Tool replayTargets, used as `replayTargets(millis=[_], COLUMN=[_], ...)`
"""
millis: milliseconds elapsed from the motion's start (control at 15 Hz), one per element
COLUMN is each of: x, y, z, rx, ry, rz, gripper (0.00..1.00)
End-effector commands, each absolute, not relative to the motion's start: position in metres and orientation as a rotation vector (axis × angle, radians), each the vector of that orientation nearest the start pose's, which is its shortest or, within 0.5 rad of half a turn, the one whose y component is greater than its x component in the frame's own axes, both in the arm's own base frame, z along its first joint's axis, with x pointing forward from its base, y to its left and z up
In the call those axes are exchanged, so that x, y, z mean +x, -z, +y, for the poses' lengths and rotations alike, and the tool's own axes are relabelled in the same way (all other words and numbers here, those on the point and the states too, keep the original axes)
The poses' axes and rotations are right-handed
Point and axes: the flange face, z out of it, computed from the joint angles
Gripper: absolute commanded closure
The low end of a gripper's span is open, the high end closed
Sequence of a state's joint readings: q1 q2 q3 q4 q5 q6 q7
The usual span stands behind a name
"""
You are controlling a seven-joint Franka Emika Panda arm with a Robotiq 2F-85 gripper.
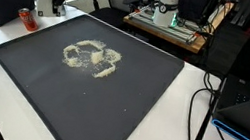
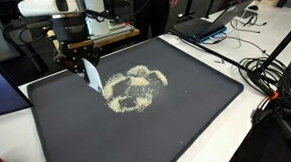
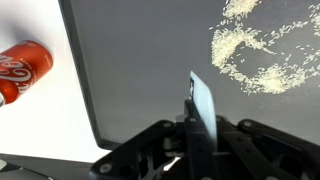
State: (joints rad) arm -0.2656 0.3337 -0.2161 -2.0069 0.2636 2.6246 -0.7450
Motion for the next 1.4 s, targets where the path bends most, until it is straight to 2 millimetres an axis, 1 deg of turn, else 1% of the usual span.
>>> replayTargets(millis=[0, 133, 400, 667, 867, 1000, 1133, 1333], x=[0.559, 0.563, 0.569, 0.569, 0.565, 0.565, 0.565, 0.567], y=[-0.318, -0.308, -0.283, -0.255, -0.234, -0.222, -0.213, -0.206], z=[-0.278, -0.265, -0.251, -0.246, -0.243, -0.241, -0.242, -0.237], rx=[-3.2, -3.19, -3.227, -3.273, -3.28, -3.296, -3.334, -3.386], ry=[0.49, 0.49, 0.477, 0.431, 0.348, 0.309, 0.24, 0.155], rz=[-0.234, -0.319, -0.466, -0.635, -0.749, -0.804, -0.824, -0.845], gripper=[0.99, 0.99, 0.99, 0.99, 0.99, 0.99, 0.99, 0.99])
